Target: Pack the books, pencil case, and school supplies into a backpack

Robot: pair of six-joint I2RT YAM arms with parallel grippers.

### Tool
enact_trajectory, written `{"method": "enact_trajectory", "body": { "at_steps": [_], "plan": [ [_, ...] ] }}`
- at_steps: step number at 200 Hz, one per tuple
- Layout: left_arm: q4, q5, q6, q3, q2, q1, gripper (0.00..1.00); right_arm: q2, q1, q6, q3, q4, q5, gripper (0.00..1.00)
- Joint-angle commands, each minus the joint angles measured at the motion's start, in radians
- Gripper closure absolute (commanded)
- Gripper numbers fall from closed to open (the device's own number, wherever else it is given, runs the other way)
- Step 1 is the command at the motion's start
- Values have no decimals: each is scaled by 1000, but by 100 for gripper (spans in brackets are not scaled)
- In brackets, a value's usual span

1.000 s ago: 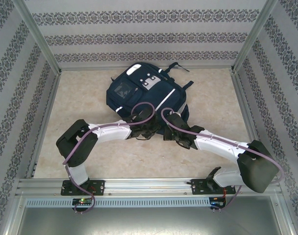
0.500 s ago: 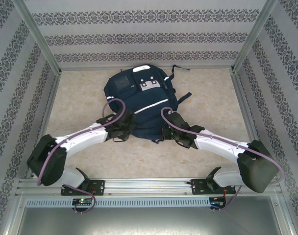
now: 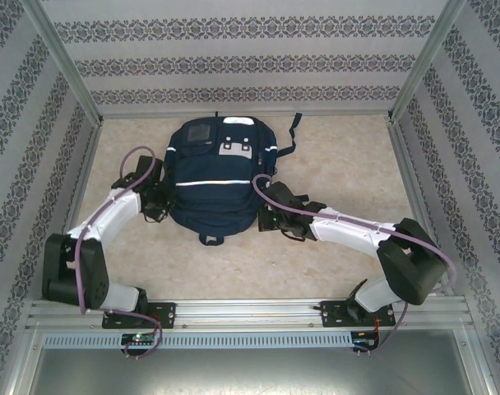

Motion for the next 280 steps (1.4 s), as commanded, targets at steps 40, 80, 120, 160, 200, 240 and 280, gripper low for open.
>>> {"method": "enact_trajectory", "body": {
  "at_steps": [40,80,120,160,200,240,280],
  "plan": [
    [-67,51,71,20,9,16,56,81,29,5,90,-57,84,100],
    [-81,44,-98,-36,-154,-168,50,97,35,7,104,-44,69,100],
    [59,46,-333,-86,-178,-391,49,97,35,-7,111,-40,63,100],
    [290,7,-446,-74,-85,-511,29,77,35,-17,96,-39,57,100],
    [254,-22,-488,-31,30,-558,35,56,34,-18,78,-39,63,100],
    [153,-90,-503,-38,49,-565,100,54,29,-16,73,-39,75,100],
    [-20,-205,-433,-44,-87,-533,100,49,-32,-31,57,-47,99,100]
  ]
}}
